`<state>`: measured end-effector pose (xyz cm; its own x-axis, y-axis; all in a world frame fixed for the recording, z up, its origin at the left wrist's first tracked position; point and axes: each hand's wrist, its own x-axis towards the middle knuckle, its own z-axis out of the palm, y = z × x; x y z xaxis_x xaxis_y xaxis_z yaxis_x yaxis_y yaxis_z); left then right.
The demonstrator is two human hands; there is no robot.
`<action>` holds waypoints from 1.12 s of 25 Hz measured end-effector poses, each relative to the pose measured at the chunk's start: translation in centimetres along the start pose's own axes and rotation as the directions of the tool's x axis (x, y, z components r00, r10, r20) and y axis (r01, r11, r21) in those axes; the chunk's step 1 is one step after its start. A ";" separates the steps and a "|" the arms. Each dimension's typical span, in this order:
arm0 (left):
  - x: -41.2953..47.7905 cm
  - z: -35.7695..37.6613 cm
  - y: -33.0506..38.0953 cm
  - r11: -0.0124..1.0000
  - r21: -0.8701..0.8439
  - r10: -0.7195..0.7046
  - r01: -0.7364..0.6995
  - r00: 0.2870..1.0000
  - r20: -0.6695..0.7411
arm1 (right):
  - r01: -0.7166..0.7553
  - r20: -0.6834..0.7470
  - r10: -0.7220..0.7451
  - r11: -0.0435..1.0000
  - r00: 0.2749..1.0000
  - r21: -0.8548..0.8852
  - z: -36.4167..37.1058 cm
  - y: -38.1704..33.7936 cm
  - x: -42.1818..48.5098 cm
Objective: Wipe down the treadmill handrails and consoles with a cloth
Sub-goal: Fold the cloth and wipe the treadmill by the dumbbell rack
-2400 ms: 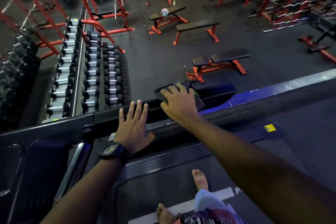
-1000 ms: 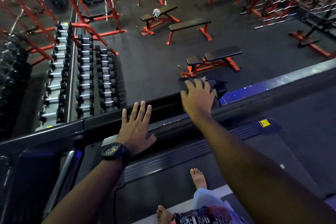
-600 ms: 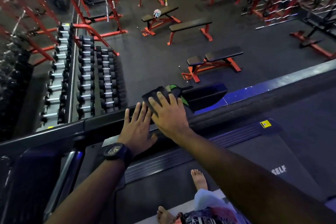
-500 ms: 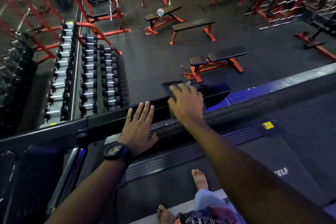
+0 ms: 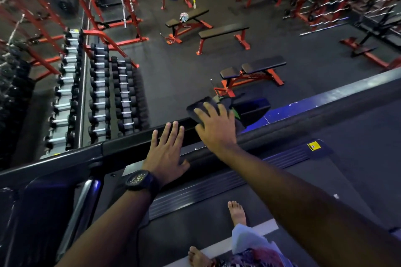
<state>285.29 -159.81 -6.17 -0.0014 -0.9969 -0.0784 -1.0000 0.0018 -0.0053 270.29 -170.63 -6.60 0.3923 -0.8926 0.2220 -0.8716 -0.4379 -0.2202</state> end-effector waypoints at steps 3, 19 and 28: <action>0.5 -0.1 0.2 1.000 0.010 0.023 -0.022 1.000 -0.008 | -0.150 -0.009 0.151 0.988 0.989 0.026 -1.5 5.2 2.3; 3.4 0.0 2.5 0.997 0.024 0.075 -0.075 0.997 0.011 | -0.376 -0.027 0.377 0.925 0.926 0.053 -2.2 8.3 3.0; 4.1 -0.3 3.1 0.994 0.013 0.108 -0.108 0.994 0.017 | -0.309 0.012 0.310 0.950 0.951 -0.054 -1.8 6.8 2.9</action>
<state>282.20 -163.89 -6.25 -0.1088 -0.9895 -0.0952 -0.9939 0.1102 -0.0095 264.95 -175.99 -5.75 0.1063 -0.9856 0.1313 -0.9647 -0.1343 -0.2267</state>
